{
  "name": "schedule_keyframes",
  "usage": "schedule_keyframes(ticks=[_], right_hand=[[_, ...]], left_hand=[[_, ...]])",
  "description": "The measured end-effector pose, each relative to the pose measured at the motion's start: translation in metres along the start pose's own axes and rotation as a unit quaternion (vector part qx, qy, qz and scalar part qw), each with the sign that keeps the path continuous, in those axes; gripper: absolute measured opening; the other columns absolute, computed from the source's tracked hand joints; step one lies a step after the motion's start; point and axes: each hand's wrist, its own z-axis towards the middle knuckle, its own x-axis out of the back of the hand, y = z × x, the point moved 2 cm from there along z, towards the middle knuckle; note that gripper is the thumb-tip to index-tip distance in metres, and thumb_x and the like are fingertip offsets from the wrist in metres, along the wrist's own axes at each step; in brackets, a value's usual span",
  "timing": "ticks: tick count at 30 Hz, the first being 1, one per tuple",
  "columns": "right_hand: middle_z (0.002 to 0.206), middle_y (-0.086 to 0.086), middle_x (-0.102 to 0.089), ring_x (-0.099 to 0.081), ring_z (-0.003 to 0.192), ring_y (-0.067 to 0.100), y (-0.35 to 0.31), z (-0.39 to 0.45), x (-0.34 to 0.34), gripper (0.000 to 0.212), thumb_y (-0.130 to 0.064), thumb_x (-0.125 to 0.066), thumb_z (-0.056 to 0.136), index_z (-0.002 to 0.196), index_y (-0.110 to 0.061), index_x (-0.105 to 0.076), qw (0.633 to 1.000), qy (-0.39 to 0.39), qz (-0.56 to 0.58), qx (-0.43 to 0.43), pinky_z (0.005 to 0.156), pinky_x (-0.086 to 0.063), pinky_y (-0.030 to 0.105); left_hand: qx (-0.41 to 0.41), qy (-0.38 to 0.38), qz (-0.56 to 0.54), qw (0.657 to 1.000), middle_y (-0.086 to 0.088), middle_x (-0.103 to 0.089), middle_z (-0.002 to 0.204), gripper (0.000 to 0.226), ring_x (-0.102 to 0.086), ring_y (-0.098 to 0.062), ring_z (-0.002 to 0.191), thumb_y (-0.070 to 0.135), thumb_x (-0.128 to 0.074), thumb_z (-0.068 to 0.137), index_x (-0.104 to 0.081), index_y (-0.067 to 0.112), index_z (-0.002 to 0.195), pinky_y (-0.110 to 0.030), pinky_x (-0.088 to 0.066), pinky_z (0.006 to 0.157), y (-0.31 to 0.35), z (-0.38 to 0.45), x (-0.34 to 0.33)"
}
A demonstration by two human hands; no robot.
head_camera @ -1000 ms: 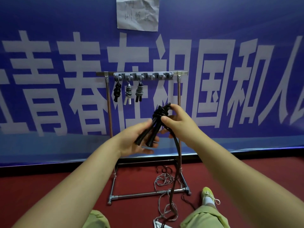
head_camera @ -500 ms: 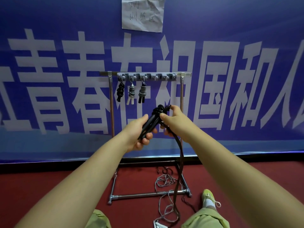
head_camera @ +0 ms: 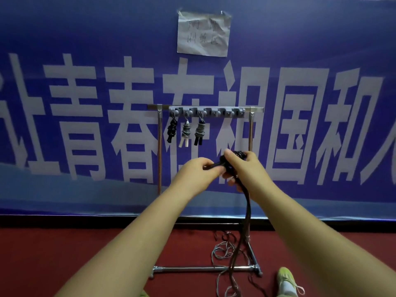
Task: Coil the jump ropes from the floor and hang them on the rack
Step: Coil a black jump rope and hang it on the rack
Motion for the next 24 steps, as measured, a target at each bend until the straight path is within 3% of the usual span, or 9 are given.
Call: schedule_keyframes(ticks=[4,6,7,10,12,15,17,22,24], right_hand=[[0.099,0.011,-0.066,-0.057,0.054,0.013,0.003,0.003,-0.001,0.058,-0.042,-0.057,0.092,0.137,-0.018,-0.030,0.999,0.015,-0.030,0.007,0.047,-0.045,0.027],[0.100,0.010,-0.063,-0.054,0.054,0.013,0.000,0.003,0.000,0.059,-0.038,-0.055,0.094,0.141,-0.022,-0.025,0.998,0.003,-0.050,0.032,0.048,-0.043,0.026],[0.097,0.009,-0.062,-0.051,0.055,0.013,-0.001,0.002,0.000,0.059,-0.036,-0.054,0.094,0.143,-0.024,-0.023,0.998,-0.009,-0.052,0.043,0.049,-0.042,0.026],[0.089,0.005,-0.059,-0.046,0.057,0.013,-0.008,-0.002,0.000,0.055,-0.032,-0.051,0.097,0.143,-0.031,-0.021,0.995,-0.065,-0.026,0.070,0.055,-0.040,0.029],[0.085,0.004,-0.055,-0.043,0.057,0.012,-0.014,-0.005,-0.002,0.050,-0.026,-0.048,0.099,0.141,-0.033,-0.022,0.991,-0.097,0.007,0.089,0.054,-0.038,0.027],[0.083,0.004,-0.052,-0.043,0.057,0.010,-0.021,-0.004,-0.007,0.051,-0.024,-0.047,0.099,0.142,-0.033,-0.021,0.988,-0.106,0.001,0.113,0.052,-0.036,0.025],[0.084,0.004,-0.053,-0.045,0.060,0.012,-0.021,0.000,-0.007,0.057,-0.031,-0.047,0.099,0.146,-0.034,-0.015,0.989,-0.094,-0.030,0.113,0.054,-0.038,0.027],[0.081,0.003,-0.059,-0.049,0.064,0.016,-0.013,0.010,-0.005,0.061,-0.042,-0.036,0.101,0.152,-0.031,-0.005,0.985,-0.049,-0.133,0.099,0.060,-0.040,0.033],[0.082,0.004,-0.060,-0.050,0.066,0.016,-0.014,0.011,-0.004,0.059,-0.040,-0.034,0.102,0.152,-0.027,-0.006,0.983,-0.042,-0.141,0.106,0.064,-0.041,0.034]], left_hand=[[0.015,-0.009,0.000,1.000,0.004,-0.058,0.075,0.033,-0.054,-0.015,0.067,0.055,-0.058,0.084,-0.057,0.024,0.096,-0.028,-0.040,0.057,-0.004,0.001,-0.015],[0.033,-0.040,-0.091,0.994,0.004,-0.059,0.071,0.031,-0.055,-0.012,0.064,0.048,-0.056,0.089,-0.060,0.019,0.095,-0.026,-0.041,0.057,-0.008,0.001,-0.016],[0.062,-0.075,-0.187,0.978,0.004,-0.061,0.067,0.032,-0.056,-0.012,0.061,0.046,-0.052,0.093,-0.063,0.016,0.097,-0.025,-0.043,0.058,-0.010,-0.002,-0.014],[0.138,-0.220,-0.419,0.870,-0.007,-0.069,0.077,0.061,-0.065,-0.019,0.067,0.057,-0.033,0.095,-0.067,0.007,0.103,-0.030,-0.048,0.066,-0.017,-0.008,-0.006],[0.151,-0.293,-0.475,0.816,-0.011,-0.066,0.076,0.073,-0.061,-0.020,0.061,0.064,-0.026,0.091,-0.068,0.003,0.094,-0.030,-0.046,0.062,-0.021,-0.013,-0.002],[0.164,-0.332,-0.501,0.782,0.000,-0.048,0.057,0.066,-0.043,-0.012,0.048,0.066,-0.032,0.083,-0.064,0.008,0.079,-0.024,-0.035,0.050,-0.017,-0.018,-0.001],[0.172,-0.311,-0.498,0.791,0.006,-0.040,0.051,0.059,-0.036,-0.008,0.043,0.064,-0.032,0.087,-0.058,0.013,0.075,-0.021,-0.027,0.046,-0.012,-0.019,-0.003],[0.139,-0.166,-0.354,0.910,0.006,-0.044,0.050,0.060,-0.035,-0.007,0.041,0.059,-0.023,0.097,-0.058,0.014,0.081,-0.021,-0.025,0.047,-0.002,-0.008,-0.009],[0.113,-0.123,-0.297,0.940,0.006,-0.045,0.050,0.057,-0.036,-0.007,0.041,0.054,-0.023,0.099,-0.058,0.013,0.080,-0.019,-0.028,0.044,0.004,-0.008,-0.008]])
